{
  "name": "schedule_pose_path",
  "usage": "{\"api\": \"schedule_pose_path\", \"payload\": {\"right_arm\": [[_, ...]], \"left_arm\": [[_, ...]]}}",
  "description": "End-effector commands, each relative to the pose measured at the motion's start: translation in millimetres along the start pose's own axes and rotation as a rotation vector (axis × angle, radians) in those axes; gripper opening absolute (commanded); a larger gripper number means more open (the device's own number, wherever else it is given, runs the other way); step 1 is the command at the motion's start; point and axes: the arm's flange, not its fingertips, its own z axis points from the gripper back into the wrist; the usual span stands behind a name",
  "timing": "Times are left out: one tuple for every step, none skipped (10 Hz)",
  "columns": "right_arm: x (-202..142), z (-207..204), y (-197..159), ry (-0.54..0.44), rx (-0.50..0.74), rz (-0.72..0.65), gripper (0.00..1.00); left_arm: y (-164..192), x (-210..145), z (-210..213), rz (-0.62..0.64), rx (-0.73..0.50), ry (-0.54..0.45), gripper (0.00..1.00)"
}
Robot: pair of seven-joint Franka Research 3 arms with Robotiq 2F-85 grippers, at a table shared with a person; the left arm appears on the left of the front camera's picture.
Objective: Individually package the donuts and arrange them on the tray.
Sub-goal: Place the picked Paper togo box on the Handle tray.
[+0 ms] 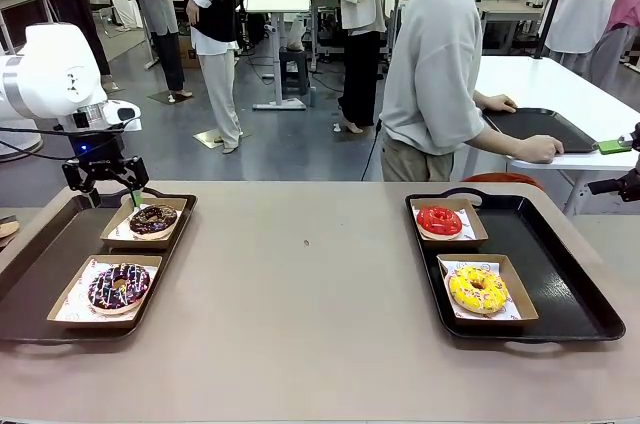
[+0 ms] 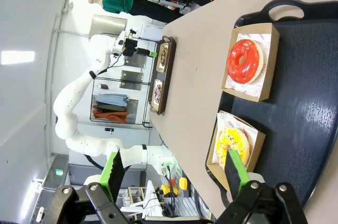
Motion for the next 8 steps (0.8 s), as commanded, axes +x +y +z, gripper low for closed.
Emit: {"api": "schedule_pose_path", "payload": {"right_arm": [[-1, 0, 1, 0.004, 0.009, 0.006, 1.0], [-1, 0, 1, 0.004, 0.009, 0.006, 1.0], [-1, 0, 1, 0.004, 0.009, 0.006, 1.0], [-1, 0, 1, 0.004, 0.009, 0.006, 1.0], [-1, 0, 1, 0.004, 0.009, 0.006, 1.0], [-1, 0, 1, 0.004, 0.009, 0.006, 1.0], [-1, 0, 1, 0.004, 0.009, 0.006, 1.0], [-1, 0, 1, 0.004, 0.009, 0.006, 1.0]], "left_arm": [[6, -20, 18, -0.033, -0.138, 0.025, 0.89], [15, -34, 35, -0.083, -0.239, 0.007, 0.89], [26, -49, 49, -0.115, -0.322, 0.013, 0.89], [43, -67, 67, -0.172, -0.439, -0.027, 0.89], [65, -86, 81, -0.232, -0.552, -0.078, 0.89], [92, -105, 92, -0.255, -0.682, -0.121, 0.89], [121, -123, 97, -0.222, -0.79, -0.179, 0.89], [157, -139, 95, -0.152, -0.898, -0.243, 0.89]]}}
